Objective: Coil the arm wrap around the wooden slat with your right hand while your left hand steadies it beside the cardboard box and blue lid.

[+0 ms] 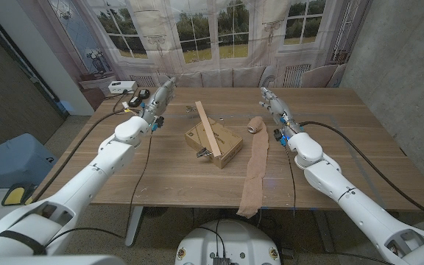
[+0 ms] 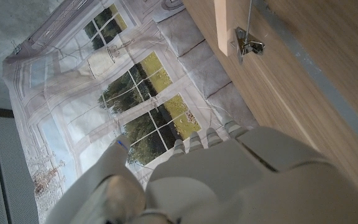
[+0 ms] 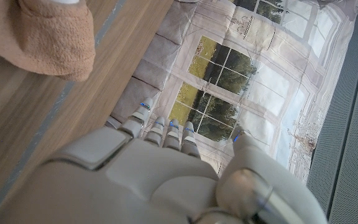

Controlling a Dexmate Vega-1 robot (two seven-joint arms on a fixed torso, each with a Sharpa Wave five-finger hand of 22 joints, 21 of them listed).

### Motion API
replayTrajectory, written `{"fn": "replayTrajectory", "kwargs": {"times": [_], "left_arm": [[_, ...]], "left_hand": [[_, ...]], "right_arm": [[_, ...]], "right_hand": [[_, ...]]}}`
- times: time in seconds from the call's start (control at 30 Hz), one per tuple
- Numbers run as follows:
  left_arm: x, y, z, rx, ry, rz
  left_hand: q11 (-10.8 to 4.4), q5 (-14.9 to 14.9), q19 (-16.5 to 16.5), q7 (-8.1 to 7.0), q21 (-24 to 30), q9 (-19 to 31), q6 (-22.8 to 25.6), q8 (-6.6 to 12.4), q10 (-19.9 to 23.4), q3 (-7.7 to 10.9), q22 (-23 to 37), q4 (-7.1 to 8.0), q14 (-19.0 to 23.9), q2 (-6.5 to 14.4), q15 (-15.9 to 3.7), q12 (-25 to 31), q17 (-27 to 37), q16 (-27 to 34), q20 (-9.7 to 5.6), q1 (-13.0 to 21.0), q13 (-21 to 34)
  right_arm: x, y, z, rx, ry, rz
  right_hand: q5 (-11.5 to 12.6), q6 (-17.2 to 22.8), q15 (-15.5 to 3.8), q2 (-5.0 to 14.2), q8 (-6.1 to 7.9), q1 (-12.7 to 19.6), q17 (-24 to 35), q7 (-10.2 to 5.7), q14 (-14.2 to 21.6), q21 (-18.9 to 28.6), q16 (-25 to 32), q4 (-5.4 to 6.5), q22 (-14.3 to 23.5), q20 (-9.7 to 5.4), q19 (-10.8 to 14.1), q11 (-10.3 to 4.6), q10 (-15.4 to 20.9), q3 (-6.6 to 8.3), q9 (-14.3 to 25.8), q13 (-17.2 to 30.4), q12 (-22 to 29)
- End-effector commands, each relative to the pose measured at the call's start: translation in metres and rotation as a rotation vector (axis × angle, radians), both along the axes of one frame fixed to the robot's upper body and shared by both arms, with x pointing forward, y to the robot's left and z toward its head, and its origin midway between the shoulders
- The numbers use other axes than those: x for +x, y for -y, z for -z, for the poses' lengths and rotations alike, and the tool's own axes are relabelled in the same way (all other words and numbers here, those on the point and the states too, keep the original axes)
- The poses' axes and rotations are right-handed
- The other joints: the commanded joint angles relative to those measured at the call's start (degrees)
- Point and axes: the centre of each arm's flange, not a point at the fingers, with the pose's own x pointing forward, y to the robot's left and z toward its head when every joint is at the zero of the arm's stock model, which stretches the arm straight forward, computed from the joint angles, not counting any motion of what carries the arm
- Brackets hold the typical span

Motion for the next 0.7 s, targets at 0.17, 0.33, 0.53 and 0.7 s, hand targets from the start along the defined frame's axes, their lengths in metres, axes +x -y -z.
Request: {"fn": "replayTrajectory", "kwargs": {"times": [0.17, 0.33, 0.53, 0.7], "left_arm": [[-0.031, 0.012, -0.064, 0.399, 0.056, -0.161], [-0.039, 0.014, -0.079, 0.485, 0.058, -0.194], [-0.046, 0.016, -0.09, 0.564, 0.053, -0.222], [-0.051, 0.016, -0.097, 0.639, 0.041, -0.251]], "left_hand": [[-0.16, -0.61, 1.25, 1.13, 0.39, 0.1, 0.16, 0.38, 0.63, 1.19, -0.01, -2.42, 1.25, 0.73, -0.12, 0.06, 0.19, -0.16, -0.41, 3.17, 0.23], [-0.15, -0.78, 1.43, 1.31, 0.32, 0.11, 0.24, 0.28, 0.72, 1.6, -0.03, -3.19, 0.81, 1.03, -0.19, -0.06, 0.19, -0.54, -0.54, 4.15, 0.24], [-0.14, -1.04, 1.81, 1.55, 0.28, 0.12, 0.48, 0.19, 1.03, 2.1, -0.04, -4.21, 0.73, 1.36, -0.38, -0.15, 0.17, -0.79, -0.78, 5.42, 0.26], [-0.43, -1.21, 2.33, 1.67, 0.36, 0.13, 0.63, 0.12, 1.33, 2.36, -0.04, -4.84, 0.95, 1.47, -0.39, -0.17, 0.17, -0.82, -0.72, 6.15, 0.28]], "right_arm": [[-0.005, -0.001, 0.005, 0.0, 0.043, -0.051], [-0.006, 0.0, 0.007, 0.003, 0.049, -0.058], [-0.009, 0.001, 0.009, 0.011, 0.053, -0.059], [-0.011, 0.0, 0.011, 0.005, 0.056, -0.062]], "right_hand": [[0.27, 0.57, 0.65, -0.04, 0.4, 0.6, 0.11, 0.03, 0.32, -0.08, 0.52, -0.53, 0.17, 0.13, 0.77, -0.05, 0.72, -0.02, 0.24, 0.13, 0.34], [0.26, 0.63, 0.63, -0.08, 0.39, 0.68, 0.1, 0.04, 0.37, -0.15, 0.51, -0.65, 0.17, 0.17, 0.83, -0.1, 0.82, -0.02, 0.25, 0.14, 0.34], [0.26, 0.71, 0.64, -0.08, 0.4, 0.76, 0.1, 0.01, 0.43, -0.19, 0.51, -0.75, 0.18, 0.18, 0.93, -0.1, 0.88, 0.0, 0.25, 0.14, 0.34], [0.25, 0.69, 0.65, -0.08, 0.37, 0.81, 0.1, -0.01, 0.6, -0.24, 0.55, -0.83, 0.18, 0.18, 1.02, -0.16, 0.95, 0.0, 0.25, 0.14, 0.34]]}}
